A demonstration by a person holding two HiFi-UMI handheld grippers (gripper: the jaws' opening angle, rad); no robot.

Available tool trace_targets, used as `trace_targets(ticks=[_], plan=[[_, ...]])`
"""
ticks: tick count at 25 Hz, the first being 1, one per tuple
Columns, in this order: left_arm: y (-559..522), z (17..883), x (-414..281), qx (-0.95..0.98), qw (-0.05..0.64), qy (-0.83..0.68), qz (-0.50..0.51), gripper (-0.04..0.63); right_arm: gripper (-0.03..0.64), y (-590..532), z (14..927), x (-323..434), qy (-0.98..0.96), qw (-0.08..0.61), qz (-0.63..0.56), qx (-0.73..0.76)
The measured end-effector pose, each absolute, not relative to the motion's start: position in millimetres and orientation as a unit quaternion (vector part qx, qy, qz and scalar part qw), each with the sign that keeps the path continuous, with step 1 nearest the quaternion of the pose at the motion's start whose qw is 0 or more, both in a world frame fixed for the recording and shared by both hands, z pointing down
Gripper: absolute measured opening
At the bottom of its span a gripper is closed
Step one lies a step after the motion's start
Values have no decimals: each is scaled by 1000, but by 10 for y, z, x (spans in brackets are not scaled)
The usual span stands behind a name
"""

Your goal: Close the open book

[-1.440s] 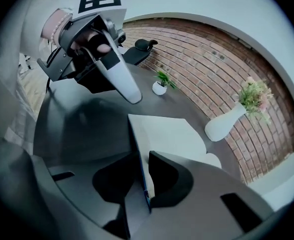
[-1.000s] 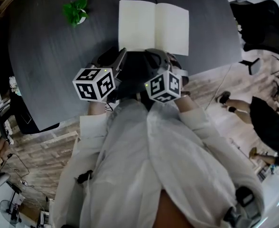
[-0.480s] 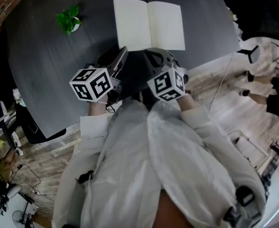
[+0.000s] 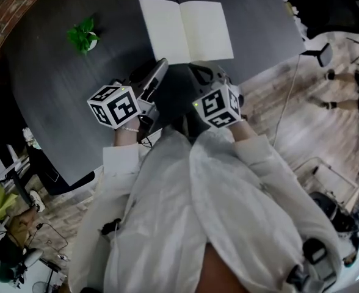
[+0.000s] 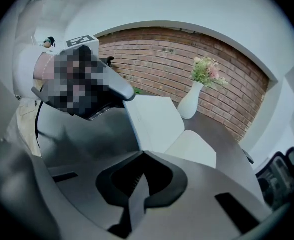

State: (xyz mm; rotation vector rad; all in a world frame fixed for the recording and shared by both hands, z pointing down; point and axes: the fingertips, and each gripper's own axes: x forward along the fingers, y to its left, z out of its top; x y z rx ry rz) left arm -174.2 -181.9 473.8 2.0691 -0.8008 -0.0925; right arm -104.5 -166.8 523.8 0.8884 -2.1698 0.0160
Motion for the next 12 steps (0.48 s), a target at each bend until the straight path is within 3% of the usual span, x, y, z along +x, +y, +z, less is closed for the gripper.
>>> trace_targets(ticks=[12], plan=[[-1879, 4591, -1459, 854, 437, -281, -35, 46, 5, -1732, 5129, -638, -843, 344, 53, 410]])
